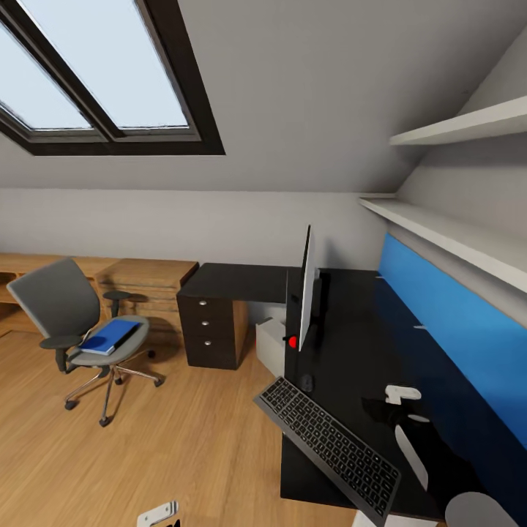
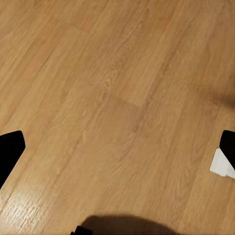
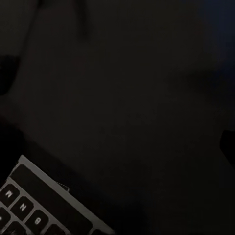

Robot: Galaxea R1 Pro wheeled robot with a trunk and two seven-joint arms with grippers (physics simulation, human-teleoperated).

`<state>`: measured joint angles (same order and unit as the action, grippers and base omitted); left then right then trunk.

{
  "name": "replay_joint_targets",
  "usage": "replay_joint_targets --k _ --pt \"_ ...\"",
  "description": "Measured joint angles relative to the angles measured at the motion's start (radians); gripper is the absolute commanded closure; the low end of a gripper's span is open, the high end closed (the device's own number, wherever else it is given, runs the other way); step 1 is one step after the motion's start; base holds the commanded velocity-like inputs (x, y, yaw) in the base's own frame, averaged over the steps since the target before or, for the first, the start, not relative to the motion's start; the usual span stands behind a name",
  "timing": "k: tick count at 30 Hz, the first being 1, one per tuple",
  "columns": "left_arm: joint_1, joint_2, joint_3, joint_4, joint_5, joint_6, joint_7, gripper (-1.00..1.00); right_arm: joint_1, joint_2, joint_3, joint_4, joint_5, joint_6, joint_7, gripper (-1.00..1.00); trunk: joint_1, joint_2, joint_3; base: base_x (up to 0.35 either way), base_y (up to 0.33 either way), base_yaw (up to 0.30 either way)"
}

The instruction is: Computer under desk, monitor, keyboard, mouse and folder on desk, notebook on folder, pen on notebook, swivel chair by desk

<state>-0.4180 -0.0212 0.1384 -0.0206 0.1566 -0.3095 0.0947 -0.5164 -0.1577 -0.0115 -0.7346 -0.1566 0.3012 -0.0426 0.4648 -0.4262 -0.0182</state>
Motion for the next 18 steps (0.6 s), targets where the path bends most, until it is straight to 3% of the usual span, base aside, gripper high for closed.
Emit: replay_joint_targets --k 18 --pt "0.0 0.002 0.0 0.0 0.0 -0.003 0.0 -1.0 0.0 -0.001 -0.006 0.035 -0.003 -0.005 0.0 -1.0 0.0 0.0 0.0 0.003 0.0 0.0"
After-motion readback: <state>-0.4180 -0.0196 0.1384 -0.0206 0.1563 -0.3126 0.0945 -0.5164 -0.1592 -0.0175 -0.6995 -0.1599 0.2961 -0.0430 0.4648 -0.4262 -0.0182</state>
